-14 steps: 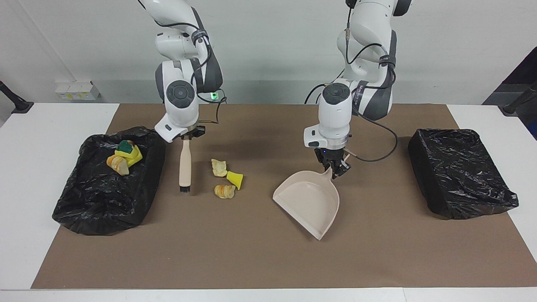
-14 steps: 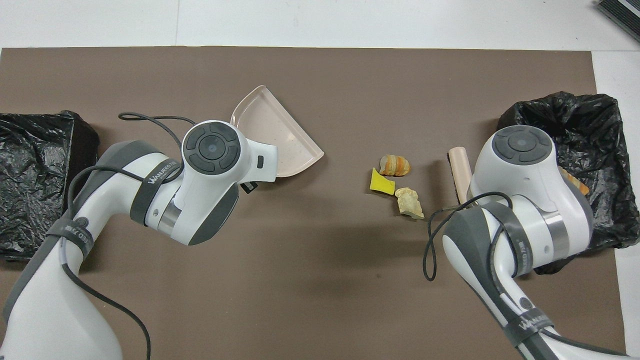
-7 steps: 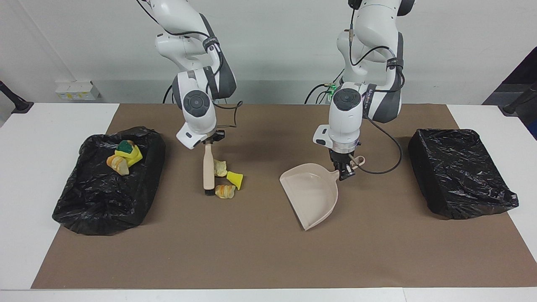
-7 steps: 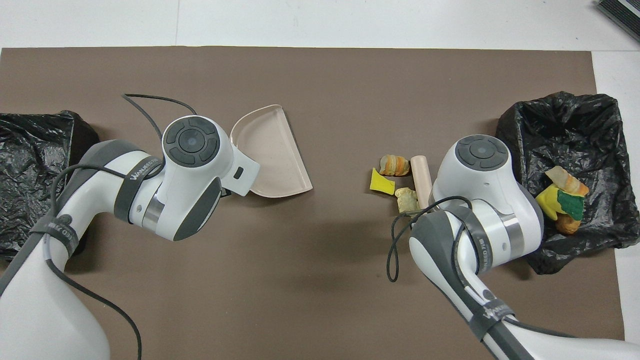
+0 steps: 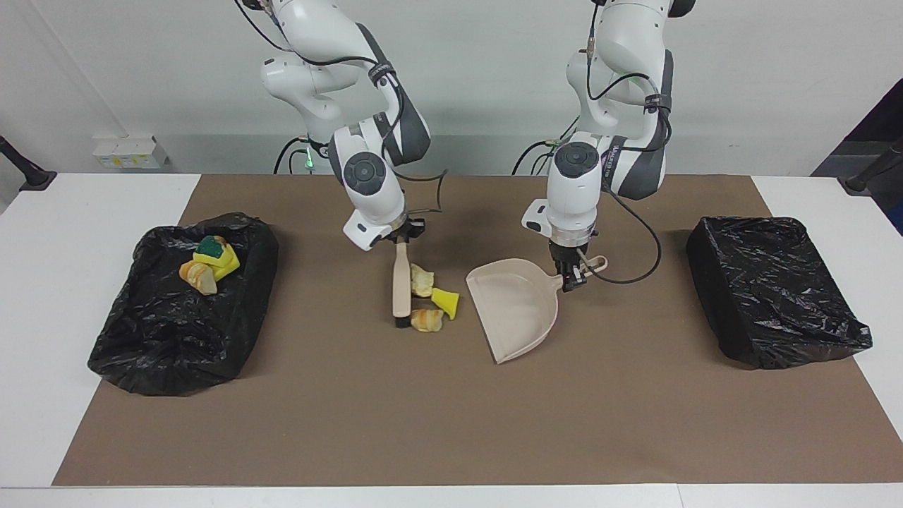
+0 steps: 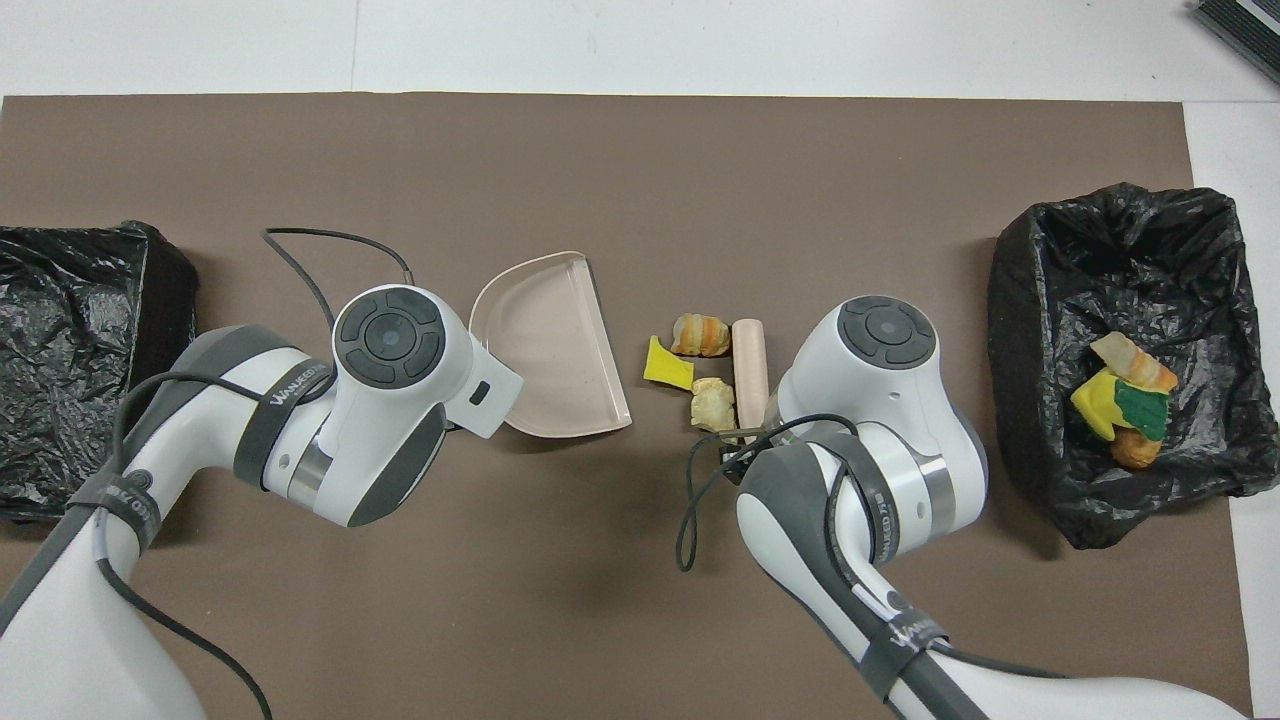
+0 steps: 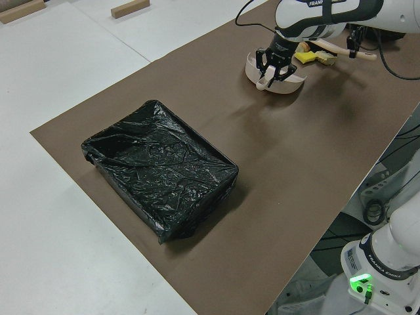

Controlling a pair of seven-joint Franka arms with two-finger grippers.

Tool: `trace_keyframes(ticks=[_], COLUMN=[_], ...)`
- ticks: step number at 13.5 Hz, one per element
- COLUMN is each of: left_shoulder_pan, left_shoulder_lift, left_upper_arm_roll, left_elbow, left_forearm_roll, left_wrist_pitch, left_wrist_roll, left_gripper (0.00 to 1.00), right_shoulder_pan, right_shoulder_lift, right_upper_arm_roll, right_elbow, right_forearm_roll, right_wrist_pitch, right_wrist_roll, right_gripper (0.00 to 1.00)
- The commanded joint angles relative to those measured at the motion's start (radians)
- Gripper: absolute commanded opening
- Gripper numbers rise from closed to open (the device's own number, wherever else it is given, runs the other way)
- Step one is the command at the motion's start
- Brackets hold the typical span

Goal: Sweep and dump trash in bin
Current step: 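Sweep remaining scraps into the dustpan with the right gripper's brush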

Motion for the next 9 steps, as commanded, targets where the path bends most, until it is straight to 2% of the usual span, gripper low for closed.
trace_keyframes(ticks=[1, 3, 6, 9], left_shoulder_pan=[0.001, 0.012, 0.013, 0.013], left_shoulder_lift=[-0.042, -0.047, -0.066, -0.079], left_upper_arm_roll=[0.007, 0.007, 0.007, 0.007], left_elbow=[-0.061, -0.078, -0.127, -0.163], left_forearm_roll=[0.019, 0.019, 0.019, 0.019], left_wrist_pitch=[0.026, 0.032, 0.084, 0.138], left_wrist_roll=[0.122, 0.199, 0.283, 0.282], left_gripper=[0.00, 0.00, 0.00, 0.00], right_shoulder_pan=[0.015, 0.030, 0.013, -0.035], right_shoulder_lift=[0.022, 0.016, -0.003, 0.016], right_upper_arm_roll=[0.005, 0.003, -0.003, -0.002], right_elbow=[0.036, 0.046, 0.083, 0.080], right_forearm_roll=[0.060, 0.027, -0.116, -0.268], right_wrist_pitch=[0.020, -0.007, -0.121, -0.104], right_wrist_roll=[0.021, 0.010, 0.025, 0.021], right_gripper=[0.00, 0.00, 0.00, 0.00])
